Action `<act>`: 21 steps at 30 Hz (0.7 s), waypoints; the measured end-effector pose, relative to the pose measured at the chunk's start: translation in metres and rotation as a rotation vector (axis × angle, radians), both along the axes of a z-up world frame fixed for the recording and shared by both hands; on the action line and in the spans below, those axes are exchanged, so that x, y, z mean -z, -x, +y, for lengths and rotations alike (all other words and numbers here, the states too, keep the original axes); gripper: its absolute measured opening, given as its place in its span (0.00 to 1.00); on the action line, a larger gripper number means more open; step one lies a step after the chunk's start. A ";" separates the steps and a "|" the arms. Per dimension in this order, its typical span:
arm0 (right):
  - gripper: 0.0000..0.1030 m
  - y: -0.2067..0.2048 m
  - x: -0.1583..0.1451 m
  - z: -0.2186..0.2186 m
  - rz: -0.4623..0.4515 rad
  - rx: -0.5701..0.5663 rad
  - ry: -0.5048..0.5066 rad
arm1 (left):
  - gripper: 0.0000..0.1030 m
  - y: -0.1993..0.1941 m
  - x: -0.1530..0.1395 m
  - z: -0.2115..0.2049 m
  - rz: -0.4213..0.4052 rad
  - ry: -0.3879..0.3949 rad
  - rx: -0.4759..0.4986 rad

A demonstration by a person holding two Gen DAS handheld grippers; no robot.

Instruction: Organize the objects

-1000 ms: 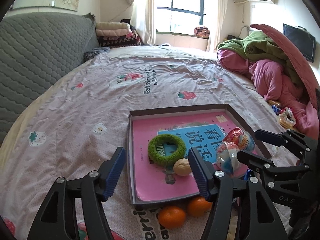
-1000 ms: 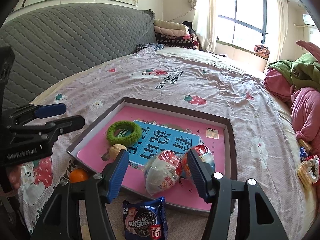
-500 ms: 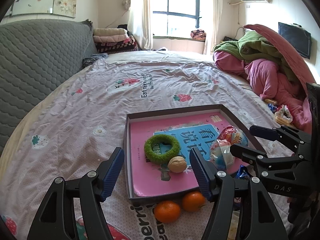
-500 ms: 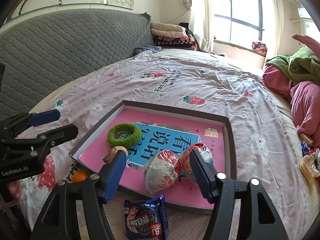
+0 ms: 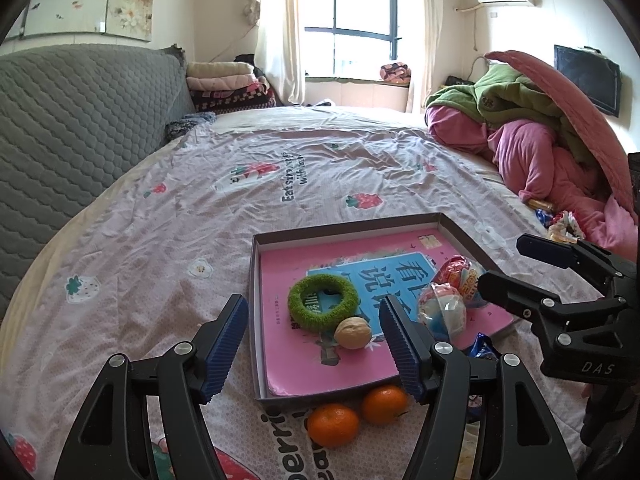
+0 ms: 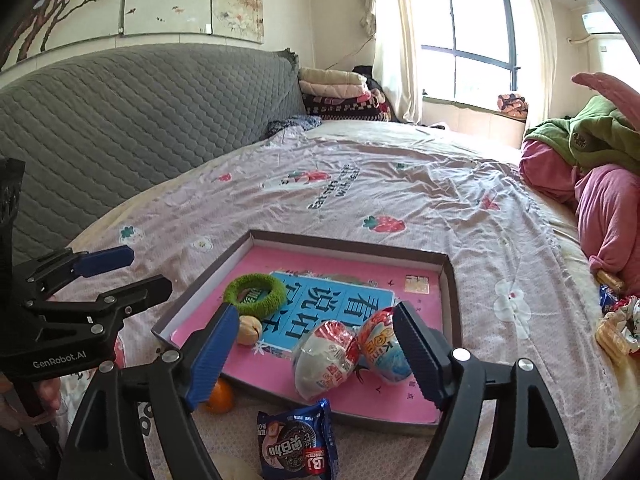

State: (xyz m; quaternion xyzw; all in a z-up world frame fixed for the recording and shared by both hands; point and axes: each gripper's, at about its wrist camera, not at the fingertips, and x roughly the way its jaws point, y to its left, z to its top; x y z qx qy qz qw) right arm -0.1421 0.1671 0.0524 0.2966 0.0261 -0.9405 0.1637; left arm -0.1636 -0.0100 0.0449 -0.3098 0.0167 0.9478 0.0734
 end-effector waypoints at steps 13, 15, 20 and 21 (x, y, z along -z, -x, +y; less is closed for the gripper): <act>0.77 -0.003 -0.011 0.009 0.023 0.008 0.038 | 0.72 -0.014 -0.009 -0.004 0.042 -0.019 -0.010; 0.77 -0.004 -0.013 0.010 0.032 0.007 0.043 | 0.72 -0.016 -0.009 -0.002 0.041 -0.020 -0.002; 0.77 -0.006 -0.015 0.010 0.051 0.009 0.046 | 0.72 -0.019 -0.011 -0.002 0.043 -0.021 0.007; 0.77 -0.006 -0.016 0.010 0.053 0.010 0.047 | 0.72 -0.019 -0.011 -0.002 0.044 -0.023 0.006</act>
